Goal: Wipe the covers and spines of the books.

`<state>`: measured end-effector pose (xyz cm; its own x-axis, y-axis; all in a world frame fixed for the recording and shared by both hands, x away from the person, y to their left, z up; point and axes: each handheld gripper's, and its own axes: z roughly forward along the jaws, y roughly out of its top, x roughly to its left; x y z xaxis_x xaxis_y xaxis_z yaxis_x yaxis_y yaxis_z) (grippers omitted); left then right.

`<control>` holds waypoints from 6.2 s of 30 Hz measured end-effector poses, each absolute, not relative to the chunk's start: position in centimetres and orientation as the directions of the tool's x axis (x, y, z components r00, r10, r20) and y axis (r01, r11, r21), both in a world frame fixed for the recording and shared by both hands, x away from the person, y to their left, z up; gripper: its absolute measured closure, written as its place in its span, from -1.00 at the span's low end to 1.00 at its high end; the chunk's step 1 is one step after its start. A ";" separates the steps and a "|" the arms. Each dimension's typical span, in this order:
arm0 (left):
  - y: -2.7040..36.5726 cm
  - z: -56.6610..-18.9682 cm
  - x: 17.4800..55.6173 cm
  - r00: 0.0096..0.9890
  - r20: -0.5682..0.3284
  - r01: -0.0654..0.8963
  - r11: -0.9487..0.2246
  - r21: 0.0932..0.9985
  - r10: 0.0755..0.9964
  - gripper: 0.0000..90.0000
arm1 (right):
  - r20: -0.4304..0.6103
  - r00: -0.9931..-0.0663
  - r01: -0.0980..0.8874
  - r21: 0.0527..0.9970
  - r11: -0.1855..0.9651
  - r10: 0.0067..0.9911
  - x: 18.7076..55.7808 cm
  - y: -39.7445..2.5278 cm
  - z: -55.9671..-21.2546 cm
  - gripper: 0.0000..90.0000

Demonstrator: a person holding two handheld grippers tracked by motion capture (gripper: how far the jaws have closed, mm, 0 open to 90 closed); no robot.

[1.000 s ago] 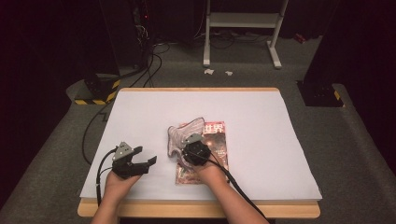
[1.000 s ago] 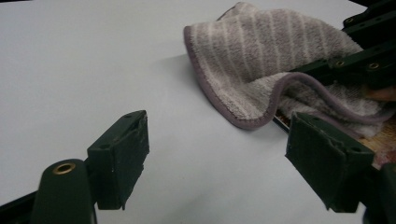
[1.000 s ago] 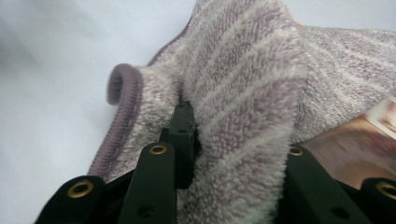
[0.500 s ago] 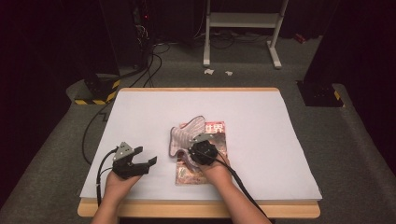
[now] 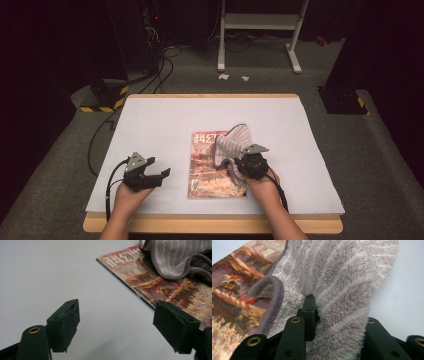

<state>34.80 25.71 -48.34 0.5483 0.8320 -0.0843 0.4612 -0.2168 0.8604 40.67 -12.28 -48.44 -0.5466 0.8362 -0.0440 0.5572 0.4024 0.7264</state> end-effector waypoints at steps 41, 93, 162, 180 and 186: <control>26.4 -48.2 34.5 0.545 -0.105 0.459 -0.191 0.868 0.832 -0.52 | -0.071 -0.734 0.439 0.709 0.552 0.675 41.4 2.6 -48.5 0.55; 25.6 -48.7 34.9 0.546 -0.086 0.473 -0.221 0.853 0.833 -0.52 | -0.077 -0.546 0.466 0.800 0.379 0.834 44.2 -9.7 -41.8 0.53; 25.4 -48.6 34.1 0.578 -0.080 0.452 -0.237 0.860 0.812 -0.51 | -0.071 -0.435 0.618 0.701 0.356 0.897 48.7 -10.8 -48.1 0.52; 25.4 -48.7 34.2 0.588 -0.086 0.456 -0.242 0.856 0.804 -0.51 | -0.100 -0.483 0.592 0.694 0.409 0.870 49.0 -7.0 -48.2 0.53; 25.6 -48.6 34.1 0.585 -0.093 0.457 -0.232 0.859 0.806 -0.51 | -0.100 -0.530 0.568 0.696 0.440 0.842 49.1 -3.6 -48.4 0.53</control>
<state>34.13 25.59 -48.61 0.5849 0.8057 -0.0932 0.4565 -0.2321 0.8589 49.07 -3.61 -48.36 -0.5297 0.8423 -0.1002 0.5678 0.4398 0.6958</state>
